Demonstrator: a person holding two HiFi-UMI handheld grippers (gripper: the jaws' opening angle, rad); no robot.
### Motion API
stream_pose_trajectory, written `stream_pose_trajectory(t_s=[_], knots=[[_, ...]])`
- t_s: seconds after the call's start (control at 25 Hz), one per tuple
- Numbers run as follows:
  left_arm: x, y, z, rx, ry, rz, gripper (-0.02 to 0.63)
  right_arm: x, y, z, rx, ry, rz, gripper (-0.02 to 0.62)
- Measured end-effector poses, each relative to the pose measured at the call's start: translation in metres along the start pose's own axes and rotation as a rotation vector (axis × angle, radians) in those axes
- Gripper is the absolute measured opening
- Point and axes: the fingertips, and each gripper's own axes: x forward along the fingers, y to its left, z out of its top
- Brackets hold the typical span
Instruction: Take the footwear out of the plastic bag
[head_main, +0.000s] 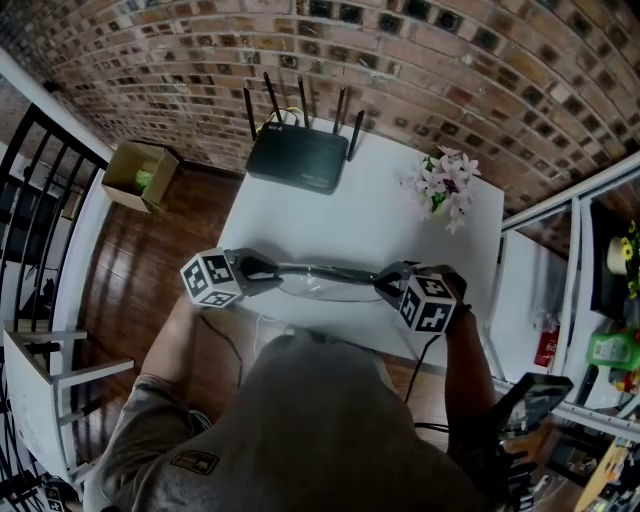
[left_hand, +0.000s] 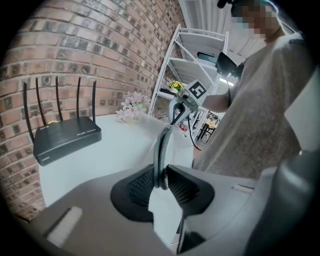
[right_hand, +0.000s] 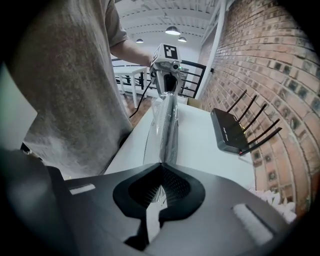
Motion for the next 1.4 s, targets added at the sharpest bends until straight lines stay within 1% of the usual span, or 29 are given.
stream_pose_trajectory(t_s=[0.44, 0.56, 0.6, 0.68, 0.72, 0.84, 0.92, 0.96, 1.04, 1.08, 1.16, 1.2, 1.28, 1.4], knots=[[0.002, 0.005, -0.019, -0.065, -0.003, 0.009, 0.084, -0.003, 0.005, -0.029, 0.070, 0.030, -0.013, 0.012], [0.005, 0.002, -0.022, -0.059, 0.004, 0.009, 0.084, -0.002, 0.005, -0.031, 0.083, 0.031, -0.028, 0.014], [0.006, 0.002, -0.023, -0.052, 0.008, 0.011, 0.084, -0.001, 0.004, -0.030, 0.088, 0.029, -0.033, 0.032], [0.007, 0.001, -0.023, -0.037, 0.016, 0.016, 0.084, 0.000, 0.003, -0.024, 0.094, 0.016, -0.029, 0.148], [0.007, 0.001, -0.023, -0.031, 0.018, 0.019, 0.084, 0.000, 0.003, -0.019, 0.092, 0.006, -0.024, 0.194], [0.007, 0.001, -0.024, -0.019, 0.021, 0.027, 0.084, 0.007, -0.001, -0.002, 0.064, -0.018, -0.009, 0.265], [0.008, 0.001, -0.023, -0.012, 0.022, 0.031, 0.084, 0.017, -0.002, 0.007, 0.037, -0.013, 0.008, 0.270], [0.009, 0.000, -0.024, -0.009, 0.023, 0.031, 0.084, 0.022, -0.002, 0.009, 0.021, -0.003, 0.013, 0.258], [0.010, -0.002, -0.027, -0.002, 0.036, 0.030, 0.086, 0.030, -0.002, 0.010, -0.010, 0.018, 0.004, 0.137], [0.011, -0.003, -0.029, 0.002, 0.046, 0.027, 0.087, 0.031, -0.002, 0.011, -0.018, 0.022, -0.005, 0.103], [0.012, -0.006, -0.033, 0.000, 0.065, 0.010, 0.095, 0.032, -0.002, 0.014, -0.024, 0.018, -0.015, 0.077], [0.013, -0.007, -0.036, -0.005, 0.074, -0.002, 0.113, 0.032, -0.002, 0.015, -0.027, 0.015, -0.017, 0.069], [0.018, -0.009, -0.040, -0.009, 0.095, -0.020, 0.174, 0.033, -0.001, 0.015, -0.028, 0.013, -0.021, 0.061], [0.026, -0.007, -0.043, 0.008, 0.122, -0.018, 0.207, 0.035, 0.001, 0.015, -0.032, 0.013, -0.023, 0.054]])
